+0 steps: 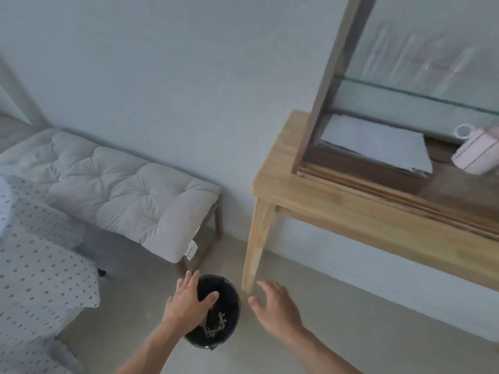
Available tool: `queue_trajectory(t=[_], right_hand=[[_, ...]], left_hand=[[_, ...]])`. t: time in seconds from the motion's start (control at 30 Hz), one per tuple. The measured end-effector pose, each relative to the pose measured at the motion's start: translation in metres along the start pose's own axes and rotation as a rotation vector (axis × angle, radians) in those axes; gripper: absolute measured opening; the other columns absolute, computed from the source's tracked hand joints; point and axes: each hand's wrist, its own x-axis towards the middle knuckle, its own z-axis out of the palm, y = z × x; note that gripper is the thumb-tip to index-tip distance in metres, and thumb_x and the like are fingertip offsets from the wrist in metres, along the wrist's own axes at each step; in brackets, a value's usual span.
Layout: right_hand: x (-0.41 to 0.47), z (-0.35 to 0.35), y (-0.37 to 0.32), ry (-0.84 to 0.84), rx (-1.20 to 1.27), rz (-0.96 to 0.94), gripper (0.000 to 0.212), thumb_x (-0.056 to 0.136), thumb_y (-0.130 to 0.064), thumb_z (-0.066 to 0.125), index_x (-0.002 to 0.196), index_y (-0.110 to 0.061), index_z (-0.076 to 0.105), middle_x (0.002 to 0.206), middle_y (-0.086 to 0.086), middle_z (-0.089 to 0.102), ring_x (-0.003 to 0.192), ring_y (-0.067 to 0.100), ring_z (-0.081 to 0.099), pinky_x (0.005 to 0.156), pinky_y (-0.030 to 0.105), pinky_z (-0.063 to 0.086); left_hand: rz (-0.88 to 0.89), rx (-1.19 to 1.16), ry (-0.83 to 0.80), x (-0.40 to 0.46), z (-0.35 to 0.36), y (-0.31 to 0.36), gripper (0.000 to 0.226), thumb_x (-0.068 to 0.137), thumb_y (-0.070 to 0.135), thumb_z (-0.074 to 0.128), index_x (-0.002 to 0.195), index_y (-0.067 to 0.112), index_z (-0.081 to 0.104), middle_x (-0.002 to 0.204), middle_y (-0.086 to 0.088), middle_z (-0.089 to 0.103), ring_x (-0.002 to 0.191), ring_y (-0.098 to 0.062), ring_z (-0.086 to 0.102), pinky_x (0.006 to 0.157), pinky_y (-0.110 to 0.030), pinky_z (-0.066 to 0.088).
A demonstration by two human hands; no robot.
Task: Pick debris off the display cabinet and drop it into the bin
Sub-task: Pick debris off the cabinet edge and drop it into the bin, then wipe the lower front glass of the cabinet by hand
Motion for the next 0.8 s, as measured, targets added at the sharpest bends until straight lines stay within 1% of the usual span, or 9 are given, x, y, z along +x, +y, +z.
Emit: queue_trajectory(t=[0.1,0.23,0.33,0.43,0.6,0.7,0.8], right_hand=[[-0.027,-0.053,0.002,0.063,0.009,-0.037,0.059,0.102,-0.049,0.051,0.155,-0.022,0.047,0.161,-0.002,0.047,0.148,0.019,0.04,0.12,0.036,0.036],[-0.064,-0.118,0.0,0.157,0.05,-0.08,0.06,0.102,-0.052,0.051,0.156,-0.025,0.046,0.164,-0.004,0.043,0.152,0.015,0.036,0.123,0.037,0.034],[-0.093,-0.158,-0.001,0.224,0.076,-0.112,0.057,0.102,-0.051,0.052,0.153,-0.024,0.05,0.16,-0.006,0.047,0.149,0.015,0.04,0.121,0.035,0.036],[-0.122,-0.196,0.0,0.31,0.106,-0.144,0.054,0.101,-0.05,0.053,0.149,-0.026,0.053,0.158,-0.009,0.049,0.147,0.013,0.041,0.117,0.032,0.037],[-0.16,-0.258,0.009,0.452,0.115,-0.183,0.047,0.102,-0.045,0.056,0.145,-0.027,0.057,0.155,-0.01,0.052,0.145,0.012,0.042,0.115,0.031,0.038],[-0.175,-0.289,0.017,0.562,0.106,-0.189,0.047,0.102,-0.038,0.06,0.145,-0.022,0.058,0.157,-0.005,0.051,0.147,0.016,0.04,0.118,0.032,0.037],[-0.183,-0.315,0.028,0.64,0.059,-0.174,0.05,0.103,-0.033,0.06,0.15,-0.018,0.054,0.163,0.003,0.045,0.153,0.023,0.034,0.125,0.038,0.03]], left_hand=[[0.028,-0.015,0.058,-0.02,-0.026,0.036,0.096,0.095,0.07,0.054,0.167,0.024,0.009,0.176,-0.001,0.004,0.162,-0.026,0.004,0.126,-0.061,0.022],[0.063,-0.022,0.13,-0.05,-0.068,0.082,0.1,0.094,0.069,0.056,0.167,0.023,0.006,0.177,-0.002,0.004,0.162,-0.027,0.006,0.125,-0.061,0.022],[0.091,-0.041,0.156,-0.071,-0.098,0.11,0.102,0.094,0.068,0.059,0.167,0.022,0.005,0.177,-0.005,0.002,0.162,-0.029,0.004,0.126,-0.06,0.021],[0.158,-0.072,0.215,-0.094,-0.12,0.14,0.104,0.092,0.071,0.059,0.167,0.025,0.004,0.177,-0.003,-0.001,0.162,-0.027,-0.002,0.127,-0.06,0.018],[0.248,-0.009,0.284,-0.128,-0.153,0.203,0.104,0.092,0.073,0.055,0.168,0.024,0.003,0.177,-0.002,-0.002,0.162,-0.026,-0.001,0.126,-0.061,0.019],[0.318,0.055,0.306,-0.138,-0.161,0.235,0.107,0.089,0.08,0.049,0.167,0.026,-0.001,0.176,-0.001,-0.007,0.162,-0.027,-0.003,0.125,-0.063,0.02],[0.388,0.111,0.32,-0.14,-0.16,0.26,0.107,0.088,0.083,0.047,0.167,0.031,-0.002,0.175,0.001,-0.013,0.162,-0.027,-0.007,0.125,-0.065,0.015]])
